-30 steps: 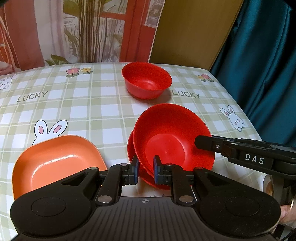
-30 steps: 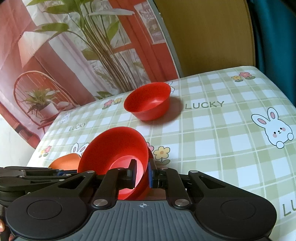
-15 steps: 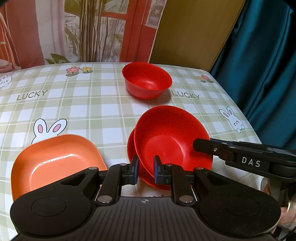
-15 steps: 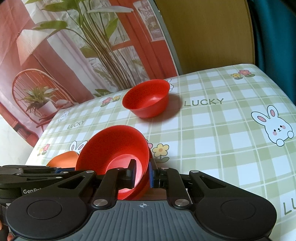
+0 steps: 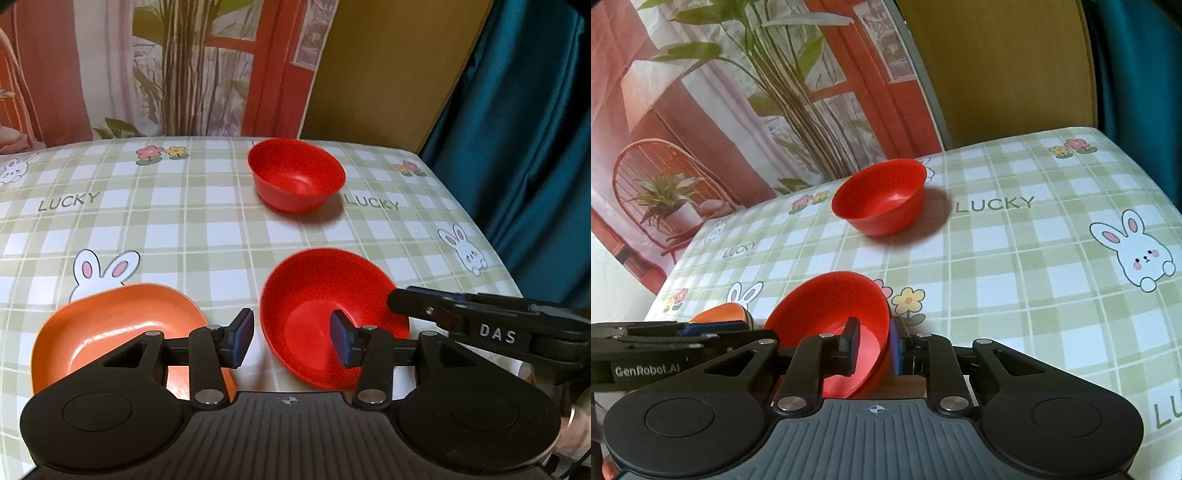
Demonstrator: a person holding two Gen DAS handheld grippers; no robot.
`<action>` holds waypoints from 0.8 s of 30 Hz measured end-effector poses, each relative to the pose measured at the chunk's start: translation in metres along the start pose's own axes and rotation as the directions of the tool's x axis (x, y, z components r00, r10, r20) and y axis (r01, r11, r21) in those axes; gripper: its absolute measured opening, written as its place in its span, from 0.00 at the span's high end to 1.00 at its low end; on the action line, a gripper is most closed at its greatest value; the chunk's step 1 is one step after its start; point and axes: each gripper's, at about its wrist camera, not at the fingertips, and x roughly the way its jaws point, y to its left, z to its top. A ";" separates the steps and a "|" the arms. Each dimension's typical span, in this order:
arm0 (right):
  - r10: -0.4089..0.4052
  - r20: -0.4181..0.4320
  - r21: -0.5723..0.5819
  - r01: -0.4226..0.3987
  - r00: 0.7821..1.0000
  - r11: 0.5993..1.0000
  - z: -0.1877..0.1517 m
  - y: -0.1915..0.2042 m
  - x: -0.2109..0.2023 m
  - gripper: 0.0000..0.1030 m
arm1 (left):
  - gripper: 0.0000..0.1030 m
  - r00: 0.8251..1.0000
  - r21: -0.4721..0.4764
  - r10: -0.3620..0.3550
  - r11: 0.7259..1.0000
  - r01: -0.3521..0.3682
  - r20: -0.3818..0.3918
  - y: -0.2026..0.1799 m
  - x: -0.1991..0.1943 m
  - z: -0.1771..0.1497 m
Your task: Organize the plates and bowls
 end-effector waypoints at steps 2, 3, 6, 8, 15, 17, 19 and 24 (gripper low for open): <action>-0.002 0.009 -0.002 0.002 1.000 1.000 0.004 -0.002 -0.002 0.83 | 0.54 1.000 -0.004 0.008 1.000 -0.008 0.016 0.004 -0.001 0.005; -0.003 0.014 -0.005 0.003 1.000 1.000 0.006 -0.003 -0.003 0.83 | 0.54 1.000 -0.004 0.013 1.000 -0.013 0.028 0.006 -0.002 0.008; -0.014 0.039 -0.011 0.014 0.999 1.000 0.016 -0.008 -0.006 0.82 | 0.54 0.997 -0.008 0.024 1.000 -0.024 0.067 0.012 -0.004 0.021; -0.024 0.057 -0.016 0.024 0.998 1.000 0.023 -0.012 -0.007 0.82 | 0.54 0.995 -0.008 0.026 1.000 -0.025 0.097 0.014 -0.005 0.032; -0.061 0.145 -0.056 0.070 0.988 0.996 0.050 -0.023 0.002 0.82 | 0.54 0.981 -0.008 -0.004 1.000 0.006 0.194 0.017 0.006 0.066; -0.062 0.153 -0.051 0.071 0.986 0.996 0.058 -0.027 0.011 0.82 | 0.54 0.981 -0.004 -0.002 1.000 0.003 0.196 0.017 0.019 0.074; -0.052 0.168 -0.046 0.060 0.984 0.997 0.064 -0.030 0.021 0.82 | 0.54 0.983 -0.014 0.001 1.000 0.001 0.186 0.019 0.032 0.081; -0.025 0.157 -0.054 0.033 0.987 0.998 0.079 -0.031 0.053 0.81 | 0.54 0.982 -0.035 -0.013 0.999 0.020 0.190 0.027 0.068 0.094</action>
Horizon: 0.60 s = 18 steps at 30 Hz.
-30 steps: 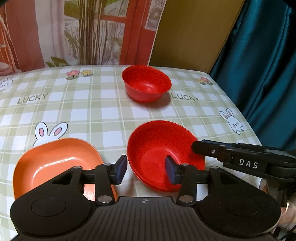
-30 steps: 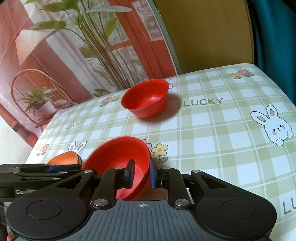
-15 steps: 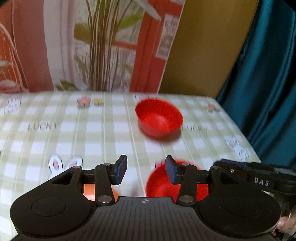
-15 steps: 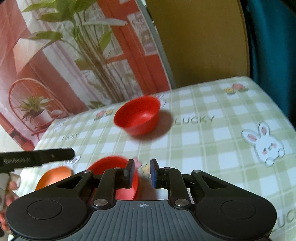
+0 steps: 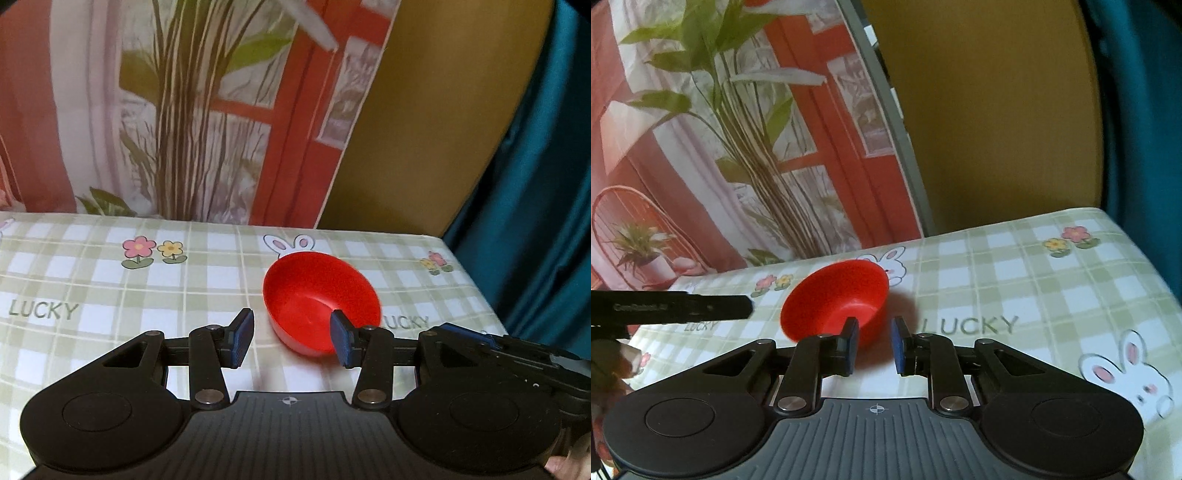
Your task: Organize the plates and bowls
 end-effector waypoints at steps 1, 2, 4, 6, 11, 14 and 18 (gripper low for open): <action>0.000 -0.005 0.003 0.000 1.000 1.000 0.001 -0.001 0.008 0.81 | 0.54 1.000 -0.002 0.002 1.000 -0.002 -0.010 0.001 0.008 0.001; 0.003 -0.008 0.007 -0.003 1.000 1.000 0.003 -0.003 0.014 0.81 | 0.54 1.000 -0.005 0.004 1.000 -0.004 -0.020 0.002 0.015 0.002; 0.004 -0.012 0.017 -0.004 1.000 1.000 0.004 -0.005 0.026 0.81 | 0.54 0.999 -0.008 0.002 1.000 -0.003 -0.034 0.004 0.026 0.003; 0.003 -0.015 0.027 -0.003 1.000 1.000 0.005 -0.007 0.036 0.81 | 0.54 0.999 -0.006 0.004 1.000 -0.005 -0.044 0.006 0.037 0.003; 0.011 -0.025 0.069 -0.009 1.000 0.998 0.004 -0.013 0.054 0.81 | 0.55 0.997 -0.007 0.022 1.000 -0.023 -0.077 0.010 0.056 0.001; 0.017 -0.031 0.080 -0.014 0.999 0.997 0.003 -0.013 0.061 0.81 | 0.65 0.996 -0.009 0.022 1.000 -0.023 -0.081 0.013 0.063 0.001; 0.039 -0.045 0.084 -0.035 0.998 0.996 0.002 -0.010 0.067 0.82 | 0.82 0.995 -0.006 0.017 1.000 -0.018 -0.095 0.014 0.070 0.001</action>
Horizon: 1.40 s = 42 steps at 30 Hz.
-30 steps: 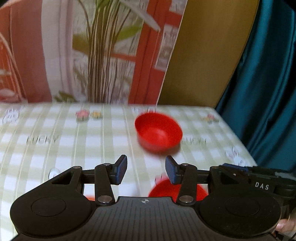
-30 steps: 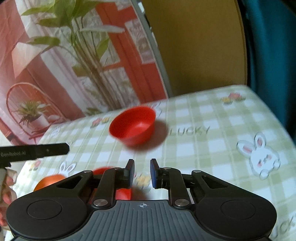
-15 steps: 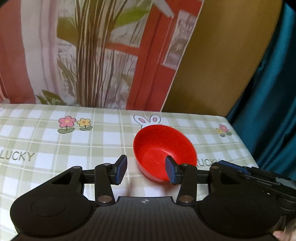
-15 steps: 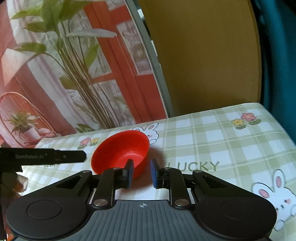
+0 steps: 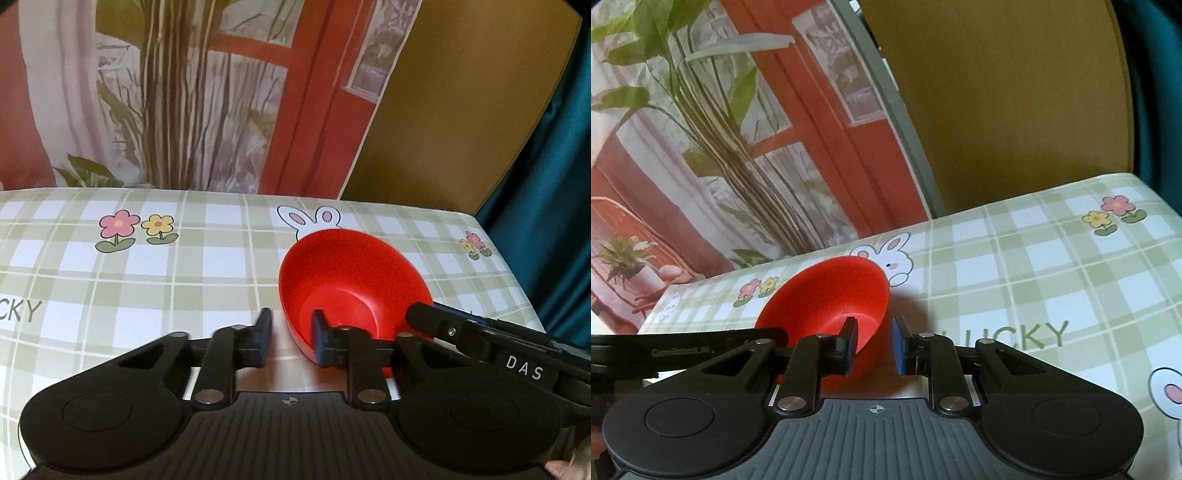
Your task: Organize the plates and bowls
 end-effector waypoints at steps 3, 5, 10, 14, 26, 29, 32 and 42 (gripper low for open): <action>-0.005 -0.002 -0.005 0.005 1.000 1.000 0.000 0.004 -0.001 0.85 | 0.86 1.000 0.006 -0.007 1.000 0.007 -0.002 0.000 0.000 0.000; -0.003 -0.003 0.003 0.003 1.000 1.000 0.001 0.005 -0.003 0.85 | 0.86 1.000 0.004 -0.008 1.000 0.008 0.000 0.000 -0.002 -0.001; 0.002 0.013 0.006 -0.002 1.000 1.000 0.003 0.015 -0.019 0.86 | 0.86 1.000 0.020 -0.010 1.000 0.009 0.025 -0.004 -0.020 -0.002; 0.007 0.029 0.006 -0.007 1.000 1.000 0.003 0.024 -0.034 0.86 | 0.86 0.999 0.042 -0.001 0.999 -0.001 0.052 -0.012 -0.041 -0.003; 0.033 0.076 -0.005 -0.032 0.997 0.999 -0.004 0.056 -0.085 0.86 | 0.86 0.993 0.060 0.027 0.998 -0.034 0.112 -0.025 -0.103 -0.017; 0.038 0.084 -0.009 -0.038 0.996 0.999 -0.008 0.062 -0.096 0.86 | 0.86 0.991 0.072 0.033 0.997 -0.043 0.130 -0.027 -0.117 -0.023; 0.040 0.087 -0.013 -0.039 0.995 0.999 -0.012 0.067 -0.105 0.86 | 0.85 0.990 0.078 0.037 0.996 -0.048 0.140 -0.029 -0.127 -0.028; 0.041 0.095 -0.020 -0.039 0.995 0.999 -0.026 0.076 -0.130 0.86 | 0.85 0.988 0.075 0.034 0.996 -0.046 0.151 -0.034 -0.153 -0.048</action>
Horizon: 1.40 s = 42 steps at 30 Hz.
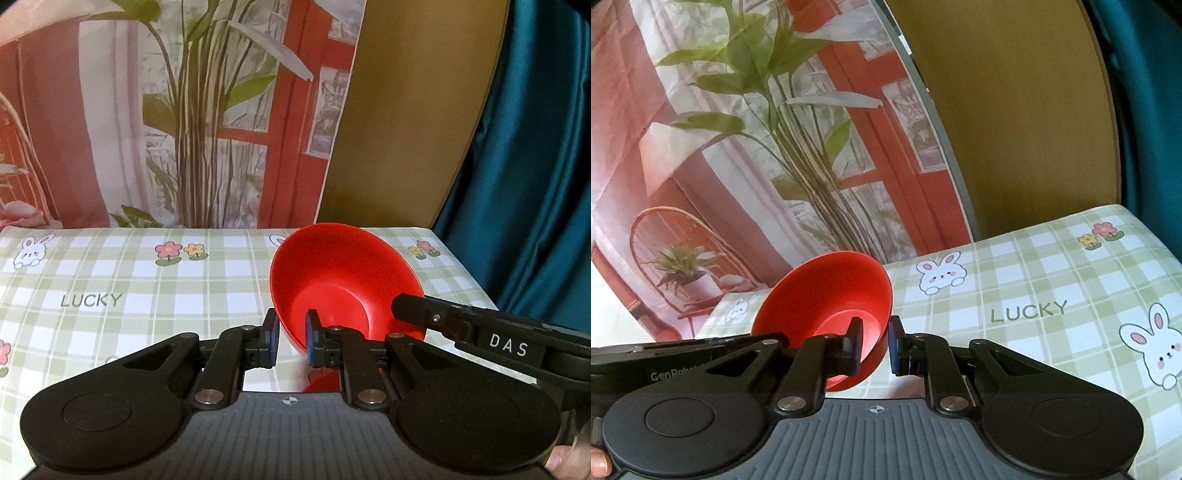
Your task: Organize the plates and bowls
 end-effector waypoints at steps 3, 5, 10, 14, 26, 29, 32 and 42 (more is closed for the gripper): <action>-0.001 -0.004 0.003 0.002 1.000 1.000 -0.005 -0.001 -0.006 0.86 | 0.85 1.000 0.000 -0.006 1.000 0.006 -0.004 -0.002 -0.006 -0.006; -0.002 -0.005 0.004 0.002 1.000 1.000 -0.009 -0.001 -0.010 0.86 | 0.84 1.000 -0.002 -0.012 1.000 0.012 -0.006 -0.003 -0.009 -0.009; -0.012 -0.005 0.004 0.012 1.000 1.000 -0.018 -0.001 -0.020 0.86 | 0.84 1.000 -0.007 -0.025 1.000 0.025 -0.009 -0.005 -0.014 -0.018; -0.016 -0.001 0.007 0.016 1.000 1.000 -0.027 -0.001 -0.029 0.86 | 0.83 0.999 -0.013 -0.039 0.999 0.039 -0.016 -0.006 -0.019 -0.027; -0.035 -0.015 0.017 0.035 0.999 0.999 -0.056 -0.001 -0.046 0.86 | 0.83 0.996 -0.018 -0.078 0.997 0.078 -0.046 -0.005 -0.028 -0.043; -0.038 -0.025 0.020 0.038 0.999 0.999 -0.060 -0.003 -0.045 0.86 | 0.83 0.995 -0.022 -0.081 0.997 0.080 -0.053 -0.004 -0.027 -0.046; -0.041 -0.036 0.020 0.042 0.998 0.999 -0.065 -0.003 -0.043 0.86 | 0.83 0.995 -0.031 -0.082 0.996 0.080 -0.063 -0.002 -0.025 -0.049; -0.049 -0.065 0.029 0.051 0.997 0.998 -0.072 -0.007 -0.033 0.86 | 0.83 0.993 -0.025 -0.073 0.997 0.071 -0.096 0.000 -0.019 -0.054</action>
